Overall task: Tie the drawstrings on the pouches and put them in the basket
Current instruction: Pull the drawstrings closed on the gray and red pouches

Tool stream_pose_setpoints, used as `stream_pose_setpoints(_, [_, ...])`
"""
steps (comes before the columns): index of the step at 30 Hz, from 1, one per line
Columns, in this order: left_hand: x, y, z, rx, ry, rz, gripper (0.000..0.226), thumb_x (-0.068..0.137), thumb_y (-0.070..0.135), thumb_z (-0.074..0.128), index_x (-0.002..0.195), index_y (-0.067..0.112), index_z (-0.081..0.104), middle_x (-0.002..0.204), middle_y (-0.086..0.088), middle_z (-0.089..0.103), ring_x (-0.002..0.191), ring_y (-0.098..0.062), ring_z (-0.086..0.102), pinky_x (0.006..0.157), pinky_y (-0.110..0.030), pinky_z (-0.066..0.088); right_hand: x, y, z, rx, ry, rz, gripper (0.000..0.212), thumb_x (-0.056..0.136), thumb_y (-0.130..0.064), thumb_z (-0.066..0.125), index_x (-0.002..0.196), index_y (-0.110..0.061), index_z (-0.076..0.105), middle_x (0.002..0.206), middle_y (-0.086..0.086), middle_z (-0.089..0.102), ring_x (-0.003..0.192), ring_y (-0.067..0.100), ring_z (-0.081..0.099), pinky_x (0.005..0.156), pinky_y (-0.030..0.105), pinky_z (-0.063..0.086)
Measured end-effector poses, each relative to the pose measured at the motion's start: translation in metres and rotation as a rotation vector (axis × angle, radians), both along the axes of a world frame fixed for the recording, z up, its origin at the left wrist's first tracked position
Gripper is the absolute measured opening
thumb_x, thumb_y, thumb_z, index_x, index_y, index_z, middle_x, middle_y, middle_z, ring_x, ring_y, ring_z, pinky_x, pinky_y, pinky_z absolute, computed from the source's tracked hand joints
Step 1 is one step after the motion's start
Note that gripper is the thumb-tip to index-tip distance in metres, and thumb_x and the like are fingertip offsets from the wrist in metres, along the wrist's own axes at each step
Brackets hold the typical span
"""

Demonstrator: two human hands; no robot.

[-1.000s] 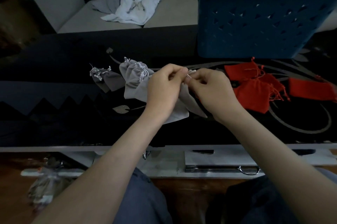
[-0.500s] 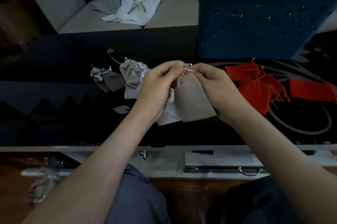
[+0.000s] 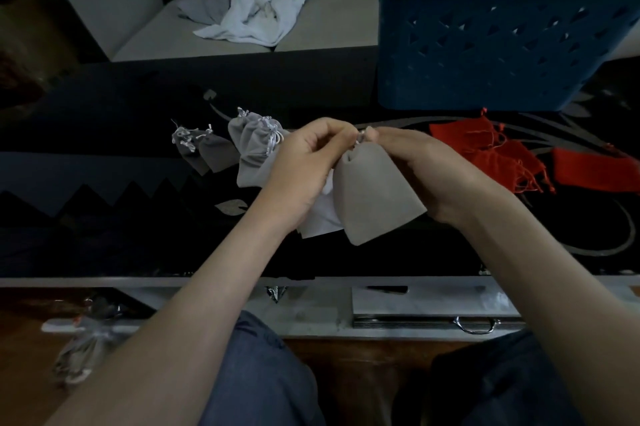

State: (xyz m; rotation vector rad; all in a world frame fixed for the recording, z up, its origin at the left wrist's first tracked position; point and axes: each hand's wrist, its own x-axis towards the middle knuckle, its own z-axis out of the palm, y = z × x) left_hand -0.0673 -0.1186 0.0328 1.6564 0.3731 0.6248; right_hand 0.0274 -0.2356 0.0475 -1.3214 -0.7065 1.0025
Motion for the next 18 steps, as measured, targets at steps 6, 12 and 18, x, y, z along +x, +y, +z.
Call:
stream_pose_setpoints(6, [0.0, -0.002, 0.0, -0.033, -0.031, -0.025, 0.018, 0.094, 0.011, 0.055, 0.084, 0.015, 0.069, 0.077, 0.005, 0.067, 0.079, -0.007, 0.062, 0.075, -0.024, 0.048, -0.004, 0.004, -0.006, 0.012, -0.155, -0.061, 0.03, 0.094, -0.022, 0.053, 0.102, 0.006, 0.06, 0.09, 0.019, 0.057, 0.083, 0.026, 0.049, 0.073, 0.036, 0.038])
stream_pose_setpoints(12, [-0.001, -0.002, 0.004, -0.406, -0.159, -0.248, 0.018, 0.087, 0.01, 0.053, 0.074, 0.008, 0.065, 0.068, 0.001, 0.061, 0.066, -0.008, 0.058, 0.065, -0.019, 0.048, -0.001, -0.001, 0.0, 0.07, -0.192, 0.019, 0.019, 0.095, -0.016, 0.051, 0.083, -0.011, 0.064, 0.07, -0.002, 0.064, 0.063, 0.006, 0.057, 0.058, 0.015, 0.047])
stream_pose_setpoints(18, [-0.009, 0.003, 0.011, -0.358, -0.109, -0.376, 0.026, 0.084, 0.013, 0.051, 0.064, 0.017, 0.068, 0.064, 0.006, 0.059, 0.061, -0.004, 0.052, 0.059, -0.015, 0.043, -0.002, -0.006, 0.002, 0.094, -0.117, 0.094, 0.016, 0.095, -0.013, 0.048, 0.092, -0.003, 0.06, 0.077, 0.004, 0.061, 0.066, 0.011, 0.055, 0.058, 0.017, 0.046])
